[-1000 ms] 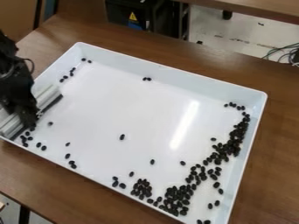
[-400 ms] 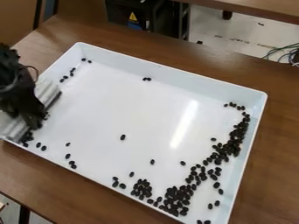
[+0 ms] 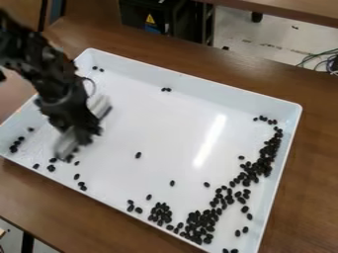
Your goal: Sweep into pile
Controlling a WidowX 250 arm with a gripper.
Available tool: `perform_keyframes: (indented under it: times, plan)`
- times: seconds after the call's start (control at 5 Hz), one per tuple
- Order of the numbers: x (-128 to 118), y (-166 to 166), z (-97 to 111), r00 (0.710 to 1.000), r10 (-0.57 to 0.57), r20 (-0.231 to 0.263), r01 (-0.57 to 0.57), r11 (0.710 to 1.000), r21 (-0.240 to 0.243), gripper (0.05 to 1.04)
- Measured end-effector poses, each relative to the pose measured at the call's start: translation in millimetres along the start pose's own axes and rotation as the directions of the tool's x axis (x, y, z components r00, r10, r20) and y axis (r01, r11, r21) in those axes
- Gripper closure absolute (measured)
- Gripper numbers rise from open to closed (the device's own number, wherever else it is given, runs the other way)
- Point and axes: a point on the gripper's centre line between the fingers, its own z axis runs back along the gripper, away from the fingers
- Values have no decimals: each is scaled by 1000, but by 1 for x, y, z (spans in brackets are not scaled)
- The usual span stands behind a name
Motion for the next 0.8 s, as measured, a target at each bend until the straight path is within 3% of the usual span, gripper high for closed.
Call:
perform_keyframes:
  times: [0.2, 0.6, 0.8]
  plan:
    - [-28, -55, 10, 1000, 7, -6, -7, 999, -41, 725]
    - [-55, -155, 24, 997, -68, 45, 71, 994, -79, 725]
    - [-38, -178, 14, 992, -129, -10, 128, 990, -66, 725]
